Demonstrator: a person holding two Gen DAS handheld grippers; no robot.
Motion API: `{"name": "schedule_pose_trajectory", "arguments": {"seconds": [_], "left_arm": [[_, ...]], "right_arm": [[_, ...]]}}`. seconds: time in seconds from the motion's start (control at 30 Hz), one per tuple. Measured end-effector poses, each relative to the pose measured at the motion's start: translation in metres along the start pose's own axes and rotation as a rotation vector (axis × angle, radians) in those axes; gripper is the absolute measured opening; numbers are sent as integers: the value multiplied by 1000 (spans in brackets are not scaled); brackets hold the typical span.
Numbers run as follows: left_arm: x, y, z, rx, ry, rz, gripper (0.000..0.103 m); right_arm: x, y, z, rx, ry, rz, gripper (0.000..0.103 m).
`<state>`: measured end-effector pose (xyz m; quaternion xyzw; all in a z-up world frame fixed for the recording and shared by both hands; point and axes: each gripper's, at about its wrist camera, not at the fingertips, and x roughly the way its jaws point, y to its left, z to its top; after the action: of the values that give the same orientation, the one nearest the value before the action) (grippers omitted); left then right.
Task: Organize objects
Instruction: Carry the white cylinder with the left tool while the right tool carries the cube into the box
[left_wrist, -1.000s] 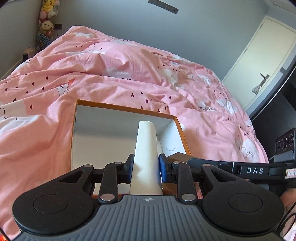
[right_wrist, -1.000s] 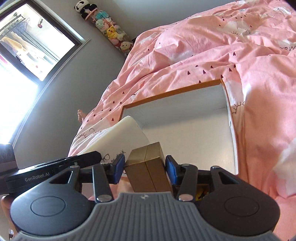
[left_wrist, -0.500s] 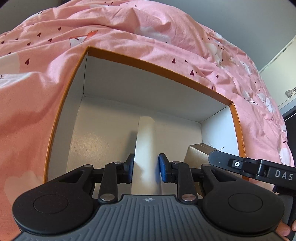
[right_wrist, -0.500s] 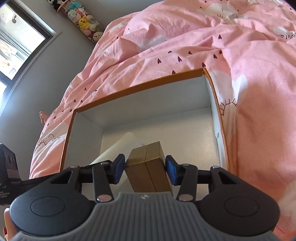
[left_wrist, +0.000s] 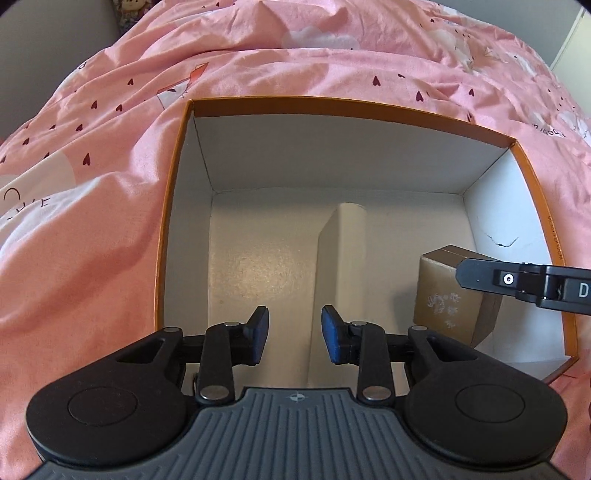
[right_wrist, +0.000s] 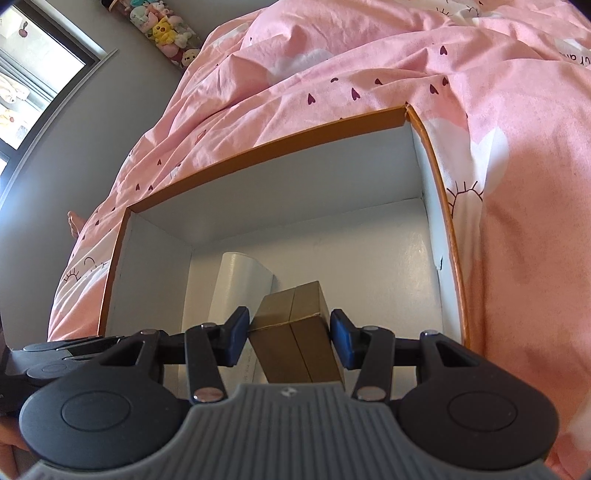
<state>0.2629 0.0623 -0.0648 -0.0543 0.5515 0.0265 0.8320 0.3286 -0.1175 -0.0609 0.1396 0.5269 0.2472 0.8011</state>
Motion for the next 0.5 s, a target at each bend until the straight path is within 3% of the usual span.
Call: {"name": "schedule_pose_trajectory", "arguments": {"seconds": [0.1,0.2,0.27,0.37,0.5], "left_arm": [[-7,0,0,-4,-18,-90,41],[-11,-12,1,50,-47,-121,40],[-11,-20,1,89,-71,-149,24],[-8,-29,4,115,-71,-225,18],[8,-36,8,125,-23,-175,15]], "right_arm": [[2,1,-1,0,10,7,50],[1,2,-1,1,0,-7,50],[0,1,-1,5,-6,-10,50],[-4,-2,-1,13,-12,-15,50],[-8,-3,0,-1,-26,-36,50]]}}
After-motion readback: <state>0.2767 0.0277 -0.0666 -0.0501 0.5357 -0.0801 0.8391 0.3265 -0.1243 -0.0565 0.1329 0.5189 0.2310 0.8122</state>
